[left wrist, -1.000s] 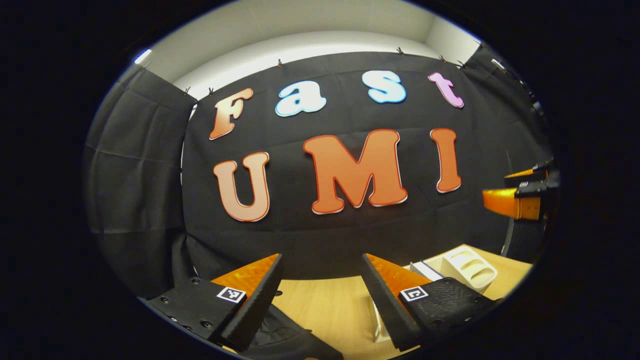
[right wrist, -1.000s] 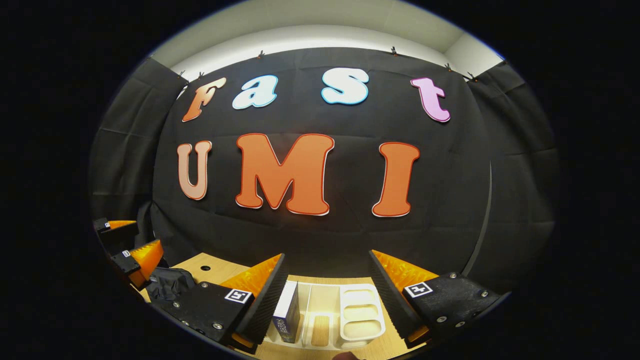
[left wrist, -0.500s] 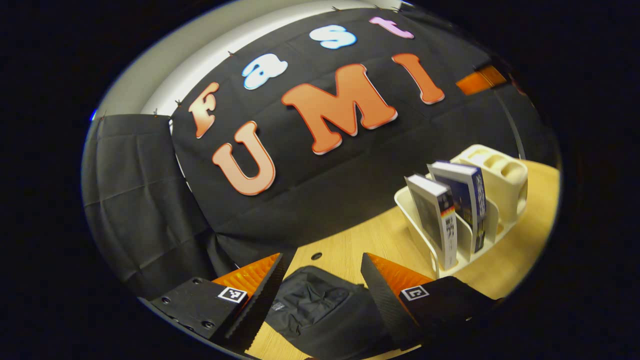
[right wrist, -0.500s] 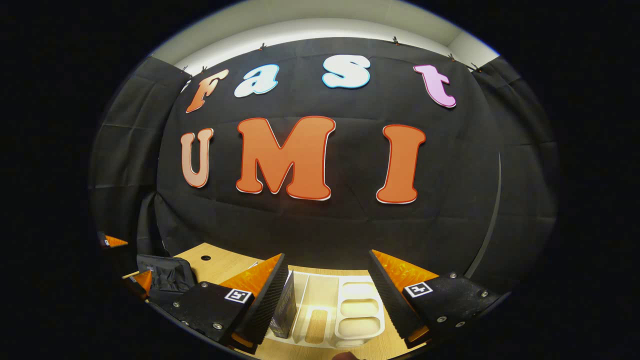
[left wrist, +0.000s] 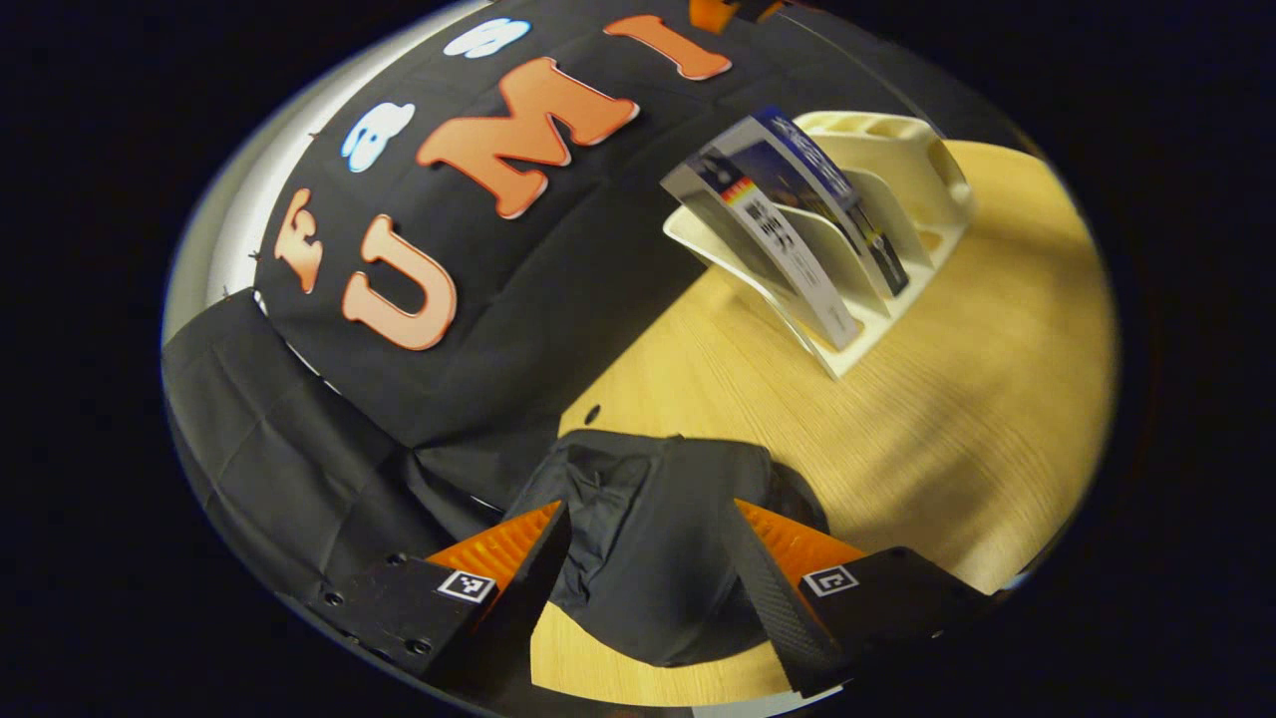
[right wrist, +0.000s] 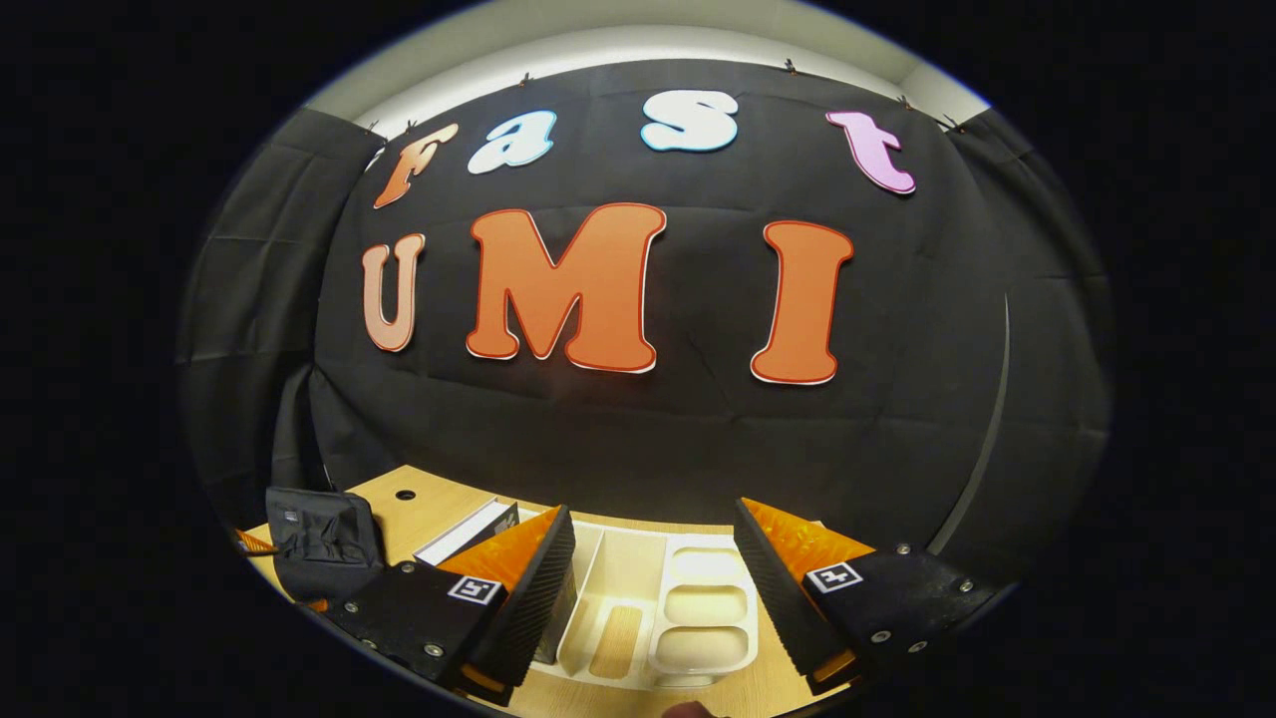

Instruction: Open the schoolbag, grab two books from the bookshelf and put them into the schoolbag.

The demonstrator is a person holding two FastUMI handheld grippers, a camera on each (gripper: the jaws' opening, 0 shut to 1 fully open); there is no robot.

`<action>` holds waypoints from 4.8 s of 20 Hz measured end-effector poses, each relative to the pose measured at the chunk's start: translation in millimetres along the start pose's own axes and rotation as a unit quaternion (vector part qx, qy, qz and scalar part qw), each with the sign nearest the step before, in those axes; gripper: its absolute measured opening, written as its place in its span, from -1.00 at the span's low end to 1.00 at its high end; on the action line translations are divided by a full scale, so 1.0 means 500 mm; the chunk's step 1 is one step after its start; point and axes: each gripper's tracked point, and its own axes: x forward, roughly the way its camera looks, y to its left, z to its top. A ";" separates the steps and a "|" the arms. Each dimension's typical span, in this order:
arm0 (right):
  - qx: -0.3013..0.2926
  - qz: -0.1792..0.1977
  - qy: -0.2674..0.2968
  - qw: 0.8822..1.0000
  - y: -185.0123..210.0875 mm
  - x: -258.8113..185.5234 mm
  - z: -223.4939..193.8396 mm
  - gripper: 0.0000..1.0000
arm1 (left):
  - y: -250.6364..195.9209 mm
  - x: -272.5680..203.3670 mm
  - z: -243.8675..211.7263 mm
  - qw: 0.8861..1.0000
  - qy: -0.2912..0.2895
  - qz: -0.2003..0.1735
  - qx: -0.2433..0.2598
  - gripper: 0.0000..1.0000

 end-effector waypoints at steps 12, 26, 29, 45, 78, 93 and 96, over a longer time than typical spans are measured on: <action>0.010 -0.037 0.004 0.999 -0.049 -0.004 -0.010 0.90 | -0.007 0.041 -0.055 0.996 0.063 -0.008 0.058 0.90; 0.005 -0.035 0.006 0.999 -0.026 -0.002 0.009 0.90 | 0.052 0.167 -0.047 0.994 0.084 -0.037 0.061 0.24; 0.001 -0.032 0.014 0.999 0.002 -0.003 0.014 0.90 | 0.074 0.186 -0.032 0.993 0.086 -0.071 0.039 -0.10; -0.033 0.026 0.170 0.985 0.327 0.071 0.024 0.90 | 0.294 0.142 0.067 0.946 0.030 -0.323 -0.012 -0.90; 0.059 0.017 0.614 0.787 0.380 0.161 -0.229 -0.31 | 0.348 0.138 0.140 0.917 0.082 -0.381 -0.087 -0.90; 0.182 0.039 0.513 0.838 0.306 -0.039 0.002 -0.37 | 0.370 0.123 0.164 0.915 0.065 -0.388 -0.091 -0.90; 0.233 0.048 0.499 0.833 0.336 -0.087 0.000 -0.38 | 0.360 0.117 0.167 0.910 0.062 -0.400 -0.093 -0.90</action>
